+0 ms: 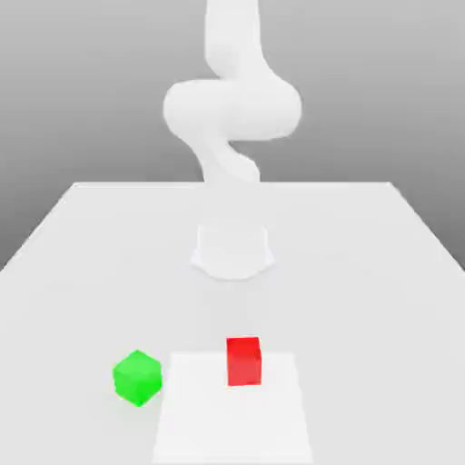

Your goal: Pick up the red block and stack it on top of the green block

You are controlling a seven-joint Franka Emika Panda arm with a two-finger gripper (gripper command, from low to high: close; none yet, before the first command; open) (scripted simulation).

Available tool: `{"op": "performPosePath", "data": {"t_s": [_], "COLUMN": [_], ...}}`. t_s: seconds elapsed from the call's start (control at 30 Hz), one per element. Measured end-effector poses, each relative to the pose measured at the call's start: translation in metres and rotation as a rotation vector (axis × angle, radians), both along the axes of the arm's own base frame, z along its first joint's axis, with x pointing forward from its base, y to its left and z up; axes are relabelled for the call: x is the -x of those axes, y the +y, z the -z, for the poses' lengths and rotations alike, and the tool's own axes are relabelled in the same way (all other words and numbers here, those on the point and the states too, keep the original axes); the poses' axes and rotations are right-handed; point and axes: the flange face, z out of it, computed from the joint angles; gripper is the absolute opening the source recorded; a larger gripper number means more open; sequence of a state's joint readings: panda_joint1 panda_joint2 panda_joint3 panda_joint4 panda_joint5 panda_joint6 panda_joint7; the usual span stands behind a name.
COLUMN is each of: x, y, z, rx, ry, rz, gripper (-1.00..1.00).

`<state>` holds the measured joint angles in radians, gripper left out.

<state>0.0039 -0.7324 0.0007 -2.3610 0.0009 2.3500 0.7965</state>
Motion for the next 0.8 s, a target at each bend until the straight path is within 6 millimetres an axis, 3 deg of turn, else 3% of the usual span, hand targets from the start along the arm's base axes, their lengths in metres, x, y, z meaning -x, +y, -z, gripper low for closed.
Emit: {"op": "performPosePath", "data": {"t_s": [0.13,0.3,0.43,0.57,0.63,0.8], "x": [-0.038,-0.050,-0.033,0.011,0.021,0.026], "y": [0.004,0.009,0.012,0.014,0.015,0.015], "z": [0.099,0.224,0.325,0.427,0.461,0.509], "rx": [0.005,0.011,0.018,0.025,0.027,0.028], "ry": [0.150,0.336,0.494,0.669,0.708,0.721], "rz": [-0.013,-0.030,-0.044,-0.060,-0.063,-0.065], "gripper": [0.00,0.00,0.00,0.00,0.00,0.00]}}
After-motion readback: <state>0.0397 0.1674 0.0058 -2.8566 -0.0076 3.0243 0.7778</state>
